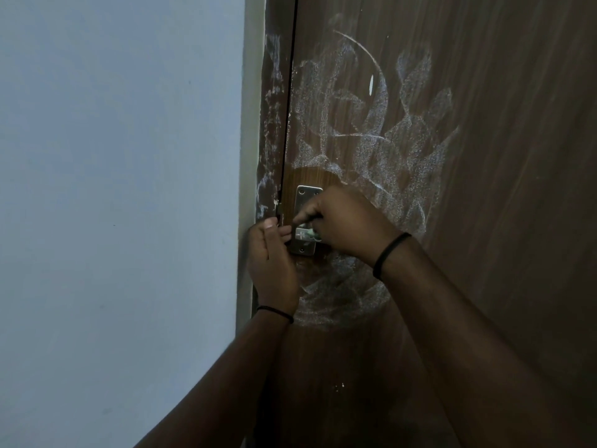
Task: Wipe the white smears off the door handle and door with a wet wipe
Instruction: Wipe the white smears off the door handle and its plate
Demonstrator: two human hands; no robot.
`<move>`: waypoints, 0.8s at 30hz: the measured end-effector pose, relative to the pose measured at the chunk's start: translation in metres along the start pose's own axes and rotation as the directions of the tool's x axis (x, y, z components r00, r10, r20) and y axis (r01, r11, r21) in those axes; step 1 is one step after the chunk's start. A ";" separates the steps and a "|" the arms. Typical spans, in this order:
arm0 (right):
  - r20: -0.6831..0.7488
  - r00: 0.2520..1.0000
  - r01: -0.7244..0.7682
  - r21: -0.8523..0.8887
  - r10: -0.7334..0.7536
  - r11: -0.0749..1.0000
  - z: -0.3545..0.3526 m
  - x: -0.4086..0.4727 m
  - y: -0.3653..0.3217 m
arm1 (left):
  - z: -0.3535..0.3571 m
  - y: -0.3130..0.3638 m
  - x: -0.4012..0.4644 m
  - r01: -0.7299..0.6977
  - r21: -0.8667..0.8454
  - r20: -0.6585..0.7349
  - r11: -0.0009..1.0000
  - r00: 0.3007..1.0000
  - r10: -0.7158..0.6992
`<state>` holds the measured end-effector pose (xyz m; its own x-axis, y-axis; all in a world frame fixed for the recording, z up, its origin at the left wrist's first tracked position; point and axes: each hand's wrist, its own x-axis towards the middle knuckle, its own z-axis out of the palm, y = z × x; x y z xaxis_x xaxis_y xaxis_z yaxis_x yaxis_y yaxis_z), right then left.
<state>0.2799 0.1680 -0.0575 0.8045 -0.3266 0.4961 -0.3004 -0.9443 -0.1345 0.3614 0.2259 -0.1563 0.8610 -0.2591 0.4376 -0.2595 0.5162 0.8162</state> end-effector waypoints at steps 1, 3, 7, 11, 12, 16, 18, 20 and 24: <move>0.010 1.000 -0.017 0.009 0.017 1.000 -0.003 -0.004 0.001 | 0.000 -0.001 0.000 -0.002 0.000 0.001 1.000 1.000 0.002; 0.046 0.997 -0.063 0.012 0.062 0.998 -0.014 -0.014 0.009 | -0.002 -0.001 0.001 -0.003 -0.007 0.008 1.000 1.000 0.003; 0.061 0.980 -0.188 -0.026 0.189 0.982 -0.037 -0.029 0.026 | -0.001 -0.003 0.003 0.008 -0.009 0.009 1.000 1.000 -0.008; -0.050 0.992 -0.118 -0.067 0.114 0.991 -0.009 -0.022 0.002 | 0.005 -0.006 0.002 0.005 -0.017 -0.037 1.000 0.999 -0.005; -0.069 0.995 -0.080 -0.075 0.075 0.994 0.000 -0.019 -0.005 | 0.006 -0.006 0.001 0.000 -0.015 -0.038 1.000 0.999 0.000; -0.140 0.987 -0.073 0.008 0.074 0.997 0.010 -0.024 -0.001 | 0.001 -0.008 -0.001 -0.008 -0.023 -0.020 1.000 1.000 0.008; -0.144 0.973 -0.166 0.096 0.178 0.981 -0.001 -0.037 0.014 | 0.000 -0.007 -0.001 -0.007 -0.026 -0.011 1.000 1.000 0.006; -0.133 0.953 -0.260 0.104 0.272 0.960 -0.013 -0.046 0.026 | 0.000 -0.006 -0.002 -0.011 -0.023 -0.007 1.000 1.000 0.011; -0.156 0.967 -0.214 -0.072 0.201 0.974 -0.005 -0.041 0.006 | 0.006 -0.006 -0.004 -0.011 -0.031 -0.049 0.999 0.999 0.010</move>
<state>0.2427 0.1764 -0.0745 0.6379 -0.4994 0.5862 -0.5020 -0.8469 -0.1753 0.3563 0.2191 -0.1604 0.8788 -0.2136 0.4266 -0.2555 0.5444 0.7989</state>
